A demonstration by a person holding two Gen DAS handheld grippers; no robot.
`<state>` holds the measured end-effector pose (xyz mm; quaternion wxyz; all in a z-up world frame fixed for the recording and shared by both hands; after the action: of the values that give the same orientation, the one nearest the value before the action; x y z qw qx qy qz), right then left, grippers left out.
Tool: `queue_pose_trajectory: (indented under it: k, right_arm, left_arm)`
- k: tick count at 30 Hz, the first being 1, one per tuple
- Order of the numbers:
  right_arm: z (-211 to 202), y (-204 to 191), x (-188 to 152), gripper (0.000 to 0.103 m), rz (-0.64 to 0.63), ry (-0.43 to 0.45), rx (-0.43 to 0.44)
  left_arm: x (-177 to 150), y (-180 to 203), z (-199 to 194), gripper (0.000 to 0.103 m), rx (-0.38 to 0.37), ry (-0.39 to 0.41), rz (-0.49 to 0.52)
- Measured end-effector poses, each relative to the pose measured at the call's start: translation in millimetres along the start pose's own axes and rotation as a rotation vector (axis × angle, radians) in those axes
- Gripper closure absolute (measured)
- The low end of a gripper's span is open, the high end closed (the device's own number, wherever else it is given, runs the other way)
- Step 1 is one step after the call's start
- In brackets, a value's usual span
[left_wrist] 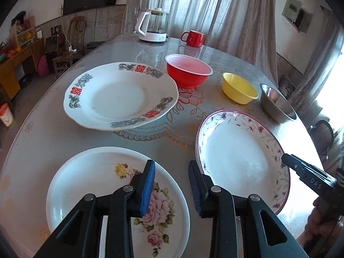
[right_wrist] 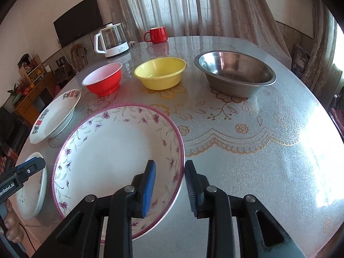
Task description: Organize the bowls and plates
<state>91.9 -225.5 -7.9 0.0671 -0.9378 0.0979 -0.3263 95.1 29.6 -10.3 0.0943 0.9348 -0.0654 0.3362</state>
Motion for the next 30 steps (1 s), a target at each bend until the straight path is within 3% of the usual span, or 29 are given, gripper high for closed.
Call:
queue_pose_trajectory:
  k: [5,14,19,24,30]
  right_arm:
    - [1,-9,9,0.072,-0.020,0.008,0.017]
    - [13,-52,14,0.071,-0.070,-0.070,0.217]
    - [34,-83,21,0.071,-0.062,-0.155,0.334]
    - [53,-115,39,0.071,-0.058,-0.185,0.436]
    - [77,-145,65,0.068,-0.036,-0.210,0.467]
  left_arm:
    - [3,-12,-4,0.065,-0.005,0.014,-0.028]
    - [9,-35,-10,0.062,0.017,0.032,-0.057]
    - [13,-53,-15,0.062,0.055,0.046,-0.076]
    - [24,-82,-17,0.061,0.098,0.058,-0.121]
    - [33,-119,-19,0.058,0.145,0.073,-0.190]
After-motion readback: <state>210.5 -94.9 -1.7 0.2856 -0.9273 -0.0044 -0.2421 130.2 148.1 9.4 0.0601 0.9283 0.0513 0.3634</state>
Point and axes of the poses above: each gripper's, at about its wrist camera, not at the fingertips, and z roughly the way its jaws point, y to its right, x to its top, the point moved 1 cm from there along z, roughly the way its jaws point, and after that the axes turned 6 degrees about z, right-handed, at the moved point
